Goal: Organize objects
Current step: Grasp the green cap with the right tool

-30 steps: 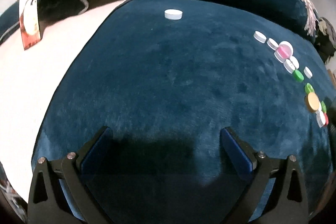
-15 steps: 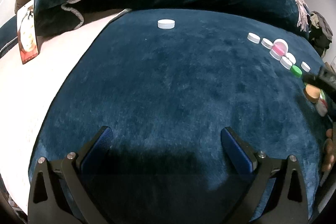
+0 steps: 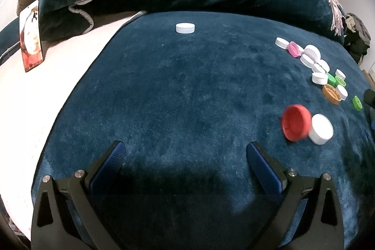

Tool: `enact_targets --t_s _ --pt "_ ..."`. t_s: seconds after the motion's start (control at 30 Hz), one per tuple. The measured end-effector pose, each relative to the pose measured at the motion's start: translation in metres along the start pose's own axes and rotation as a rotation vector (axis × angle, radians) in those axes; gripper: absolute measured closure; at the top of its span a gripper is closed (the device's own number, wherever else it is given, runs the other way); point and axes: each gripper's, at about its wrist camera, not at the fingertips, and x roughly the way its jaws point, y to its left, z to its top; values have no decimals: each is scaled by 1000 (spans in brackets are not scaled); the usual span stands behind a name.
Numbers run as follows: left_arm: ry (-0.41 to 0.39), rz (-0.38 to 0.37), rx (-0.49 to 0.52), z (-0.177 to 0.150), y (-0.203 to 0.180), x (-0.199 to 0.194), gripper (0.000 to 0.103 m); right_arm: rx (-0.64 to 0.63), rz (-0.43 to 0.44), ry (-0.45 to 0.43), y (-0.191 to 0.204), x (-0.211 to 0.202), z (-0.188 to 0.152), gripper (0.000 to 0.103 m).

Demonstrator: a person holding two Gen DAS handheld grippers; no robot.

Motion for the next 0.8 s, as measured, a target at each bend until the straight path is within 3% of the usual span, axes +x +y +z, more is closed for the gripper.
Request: enact_targets --t_s 0.1,0.17,0.2,0.23,0.3,0.37,0.47,0.57,0.63,0.8 --pt "-1 -1 0 0 0 0 0 -35 31 46 23 24 6 2" --pt "-2 -4 -2 0 0 0 0 -58 -23 92 42 47 9 3" --pt "-2 -5 -3 0 0 0 0 -62 -8 121 51 57 11 2" --pt "-3 -6 -3 0 0 0 0 -74 58 142 59 63 12 3" --pt "-3 -6 -3 0 0 0 0 -157 290 217 81 66 10 7" --pt "-3 -5 -3 0 0 0 0 -263 324 175 97 45 5 9" --pt "-3 -3 -1 0 0 0 0 -241 219 78 80 16 2 9" --pt "-4 -2 -1 0 0 0 0 -207 -58 -23 46 6 3 8" --pt "-4 1 1 0 0 -1 0 -158 -195 -9 27 13 9 8" --pt "-6 -3 -1 -1 1 -1 0 -63 -329 16 10 31 16 13"
